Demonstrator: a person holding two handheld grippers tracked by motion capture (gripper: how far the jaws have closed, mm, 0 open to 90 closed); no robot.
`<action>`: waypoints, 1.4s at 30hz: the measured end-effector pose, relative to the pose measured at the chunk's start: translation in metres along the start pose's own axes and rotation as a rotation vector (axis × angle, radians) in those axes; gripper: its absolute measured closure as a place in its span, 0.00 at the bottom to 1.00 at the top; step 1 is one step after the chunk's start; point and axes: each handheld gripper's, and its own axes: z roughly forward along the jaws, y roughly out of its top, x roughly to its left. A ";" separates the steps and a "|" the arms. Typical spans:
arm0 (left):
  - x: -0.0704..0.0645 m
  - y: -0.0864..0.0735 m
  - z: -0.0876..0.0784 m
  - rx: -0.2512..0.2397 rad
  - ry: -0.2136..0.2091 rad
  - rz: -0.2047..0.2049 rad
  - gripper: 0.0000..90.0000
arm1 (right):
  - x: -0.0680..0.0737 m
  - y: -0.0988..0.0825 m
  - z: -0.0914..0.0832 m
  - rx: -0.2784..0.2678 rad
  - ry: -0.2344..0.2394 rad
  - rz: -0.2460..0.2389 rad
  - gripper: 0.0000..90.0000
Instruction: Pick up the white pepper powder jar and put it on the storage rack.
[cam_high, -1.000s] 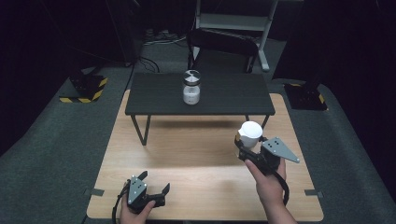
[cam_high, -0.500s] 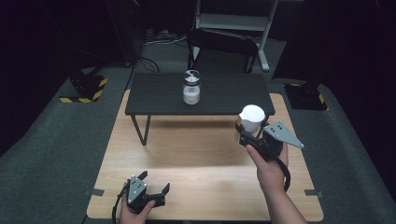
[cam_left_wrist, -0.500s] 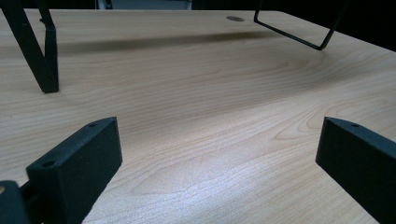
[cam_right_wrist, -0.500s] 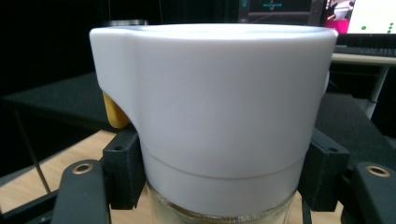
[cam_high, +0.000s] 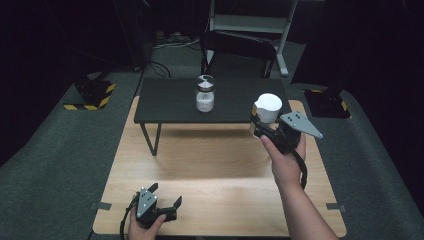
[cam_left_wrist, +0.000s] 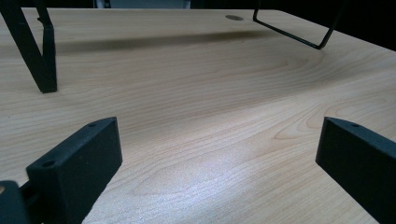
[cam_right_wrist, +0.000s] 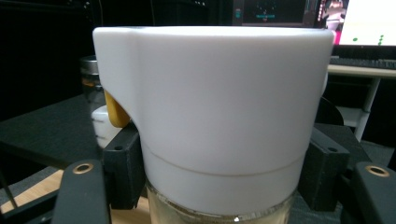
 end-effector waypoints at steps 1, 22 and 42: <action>0.000 0.000 0.000 -0.001 0.000 0.000 0.01 | 0.000 0.001 0.002 -0.001 -0.002 0.000 0.34; 0.003 -0.002 -0.003 -0.010 -0.003 -0.006 0.01 | -0.007 0.021 0.077 0.032 -0.049 -0.037 0.34; 0.003 -0.004 -0.006 -0.014 0.002 -0.004 0.01 | -0.019 0.011 0.097 0.022 -0.051 0.015 0.34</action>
